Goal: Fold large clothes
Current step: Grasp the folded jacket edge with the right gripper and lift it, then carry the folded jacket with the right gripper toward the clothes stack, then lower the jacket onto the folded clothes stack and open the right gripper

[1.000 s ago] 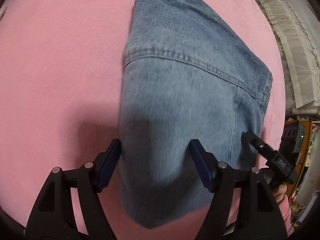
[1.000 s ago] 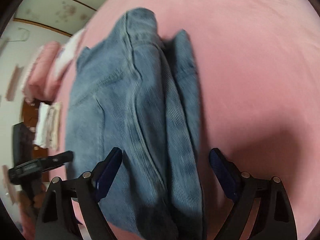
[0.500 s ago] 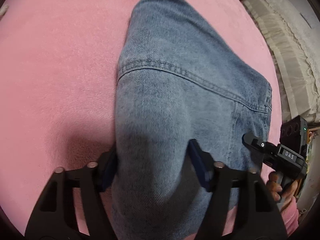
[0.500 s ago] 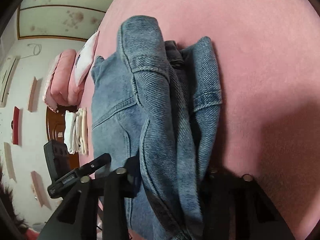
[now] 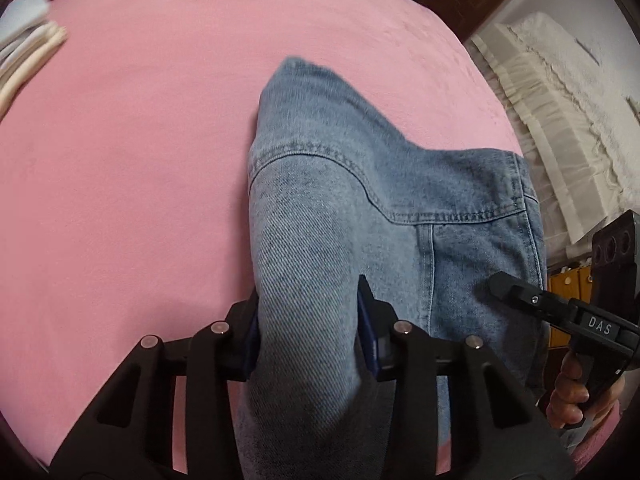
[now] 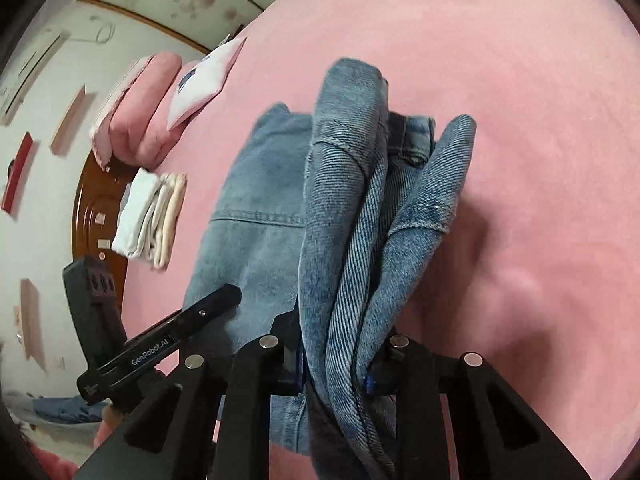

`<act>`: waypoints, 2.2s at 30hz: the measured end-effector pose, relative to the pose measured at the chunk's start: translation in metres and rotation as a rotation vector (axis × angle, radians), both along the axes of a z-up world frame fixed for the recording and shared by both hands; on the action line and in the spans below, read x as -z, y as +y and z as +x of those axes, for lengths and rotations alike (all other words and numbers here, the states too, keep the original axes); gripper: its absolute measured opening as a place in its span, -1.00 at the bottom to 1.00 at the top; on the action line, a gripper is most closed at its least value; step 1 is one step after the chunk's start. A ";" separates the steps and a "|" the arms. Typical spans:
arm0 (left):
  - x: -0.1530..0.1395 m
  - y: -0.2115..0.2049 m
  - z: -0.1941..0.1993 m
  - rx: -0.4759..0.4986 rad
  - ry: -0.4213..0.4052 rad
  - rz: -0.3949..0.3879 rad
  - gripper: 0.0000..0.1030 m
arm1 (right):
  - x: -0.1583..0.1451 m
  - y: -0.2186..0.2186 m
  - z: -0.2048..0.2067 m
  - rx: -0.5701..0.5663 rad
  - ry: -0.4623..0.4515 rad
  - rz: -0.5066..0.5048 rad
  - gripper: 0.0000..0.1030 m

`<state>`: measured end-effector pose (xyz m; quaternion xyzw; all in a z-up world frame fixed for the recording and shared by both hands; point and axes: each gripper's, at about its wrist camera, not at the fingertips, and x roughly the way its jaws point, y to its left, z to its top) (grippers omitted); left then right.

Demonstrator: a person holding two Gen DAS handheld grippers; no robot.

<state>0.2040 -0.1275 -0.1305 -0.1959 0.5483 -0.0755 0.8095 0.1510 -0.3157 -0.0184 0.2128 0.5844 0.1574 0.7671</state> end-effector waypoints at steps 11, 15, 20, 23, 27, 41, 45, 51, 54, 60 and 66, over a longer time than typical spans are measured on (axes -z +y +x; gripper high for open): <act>-0.104 0.133 -0.081 -0.016 0.005 0.033 -0.31 | -0.084 0.135 -0.056 -0.063 0.026 -0.055 -0.65; -0.155 0.212 -0.100 -0.043 -0.025 0.068 -0.31 | -0.121 0.190 -0.063 -0.097 -0.005 -0.030 -0.65; -0.224 0.336 -0.123 -0.131 -0.088 0.163 -0.31 | -0.149 0.274 -0.042 -0.178 -0.073 0.034 -0.65; -0.257 0.391 -0.116 -0.181 -0.127 0.206 -0.32 | -0.166 0.319 -0.018 -0.241 -0.136 0.064 -0.65; -0.298 0.472 -0.091 -0.253 -0.205 0.298 -0.32 | -0.185 0.390 0.023 -0.336 -0.260 0.129 -0.65; -0.189 0.703 0.140 -0.226 -0.252 0.405 -0.24 | -0.053 0.521 0.210 -0.171 -0.363 0.316 -0.65; -0.090 0.744 0.159 -0.268 -0.094 0.325 0.12 | 0.051 0.518 0.232 -0.180 -0.233 0.026 -0.64; -0.087 0.752 0.138 -0.260 -0.200 0.308 0.25 | 0.083 0.457 0.226 -0.157 -0.234 0.120 -0.45; -0.093 0.747 0.131 -0.294 -0.188 0.350 0.25 | 0.061 0.410 0.216 -0.125 -0.246 0.043 0.11; -0.137 0.699 0.084 -0.449 -0.247 0.598 0.26 | 0.048 0.353 0.180 -0.074 -0.194 -0.026 0.70; -0.160 0.636 -0.001 -0.598 -0.240 0.689 0.59 | 0.085 0.282 0.125 -0.039 -0.027 -0.211 0.79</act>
